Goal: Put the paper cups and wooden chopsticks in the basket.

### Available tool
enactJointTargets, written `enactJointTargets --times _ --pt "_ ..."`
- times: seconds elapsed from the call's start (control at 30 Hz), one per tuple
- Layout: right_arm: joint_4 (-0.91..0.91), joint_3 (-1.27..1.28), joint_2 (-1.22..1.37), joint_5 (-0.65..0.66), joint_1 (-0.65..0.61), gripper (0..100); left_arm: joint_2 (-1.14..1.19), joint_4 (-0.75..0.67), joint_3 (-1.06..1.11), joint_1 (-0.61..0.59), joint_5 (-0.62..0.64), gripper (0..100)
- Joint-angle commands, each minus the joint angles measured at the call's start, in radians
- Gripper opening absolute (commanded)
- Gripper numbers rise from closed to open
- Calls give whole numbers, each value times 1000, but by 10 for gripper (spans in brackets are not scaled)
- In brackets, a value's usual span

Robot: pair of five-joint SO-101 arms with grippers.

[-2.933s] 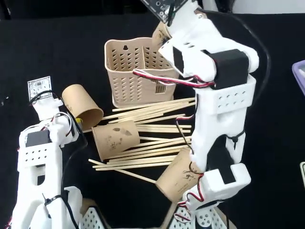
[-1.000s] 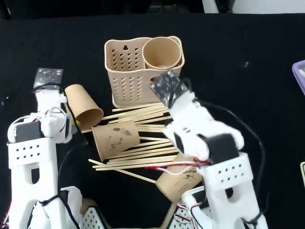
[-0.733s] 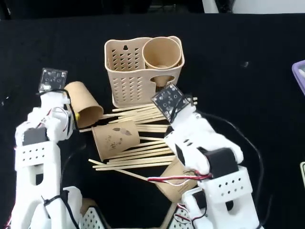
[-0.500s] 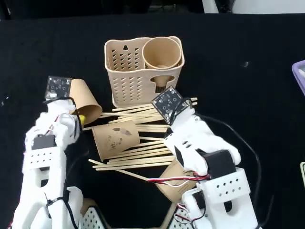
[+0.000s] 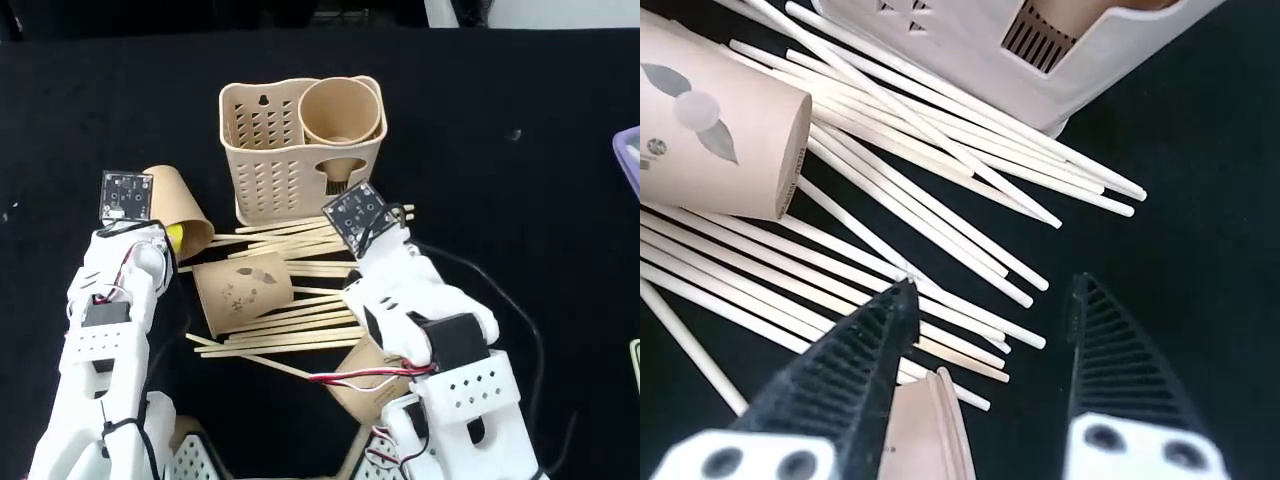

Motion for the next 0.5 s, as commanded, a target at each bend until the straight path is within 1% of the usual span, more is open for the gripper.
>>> enactJointTargets --times 0.0,0.07,0.1,0.13,0.17,0.27,0.33,0.4,0.47 --pt "-15 -5 -16 -14 17 237 -14 -8 -16 12 12 123" --pt "-15 -5 -16 -34 17 237 -15 6 -19 10 14 14" --pt "-15 -5 -16 -46 17 237 -15 17 -18 8 14 42" --pt "-15 -5 -16 -57 17 237 -15 34 -21 1 14 45" --pt "-15 -5 -16 -68 17 237 -15 43 -22 -7 14 23" --pt "-18 -5 -16 -98 17 237 -44 112 -64 -64 15 28" --pt "-20 1 -16 -114 18 237 -95 201 -116 -110 44 30" --pt "-48 24 -16 -118 28 233 -166 330 -202 -157 78 30" --pt "-112 61 -16 -118 71 183 -242 480 -315 -193 98 30"
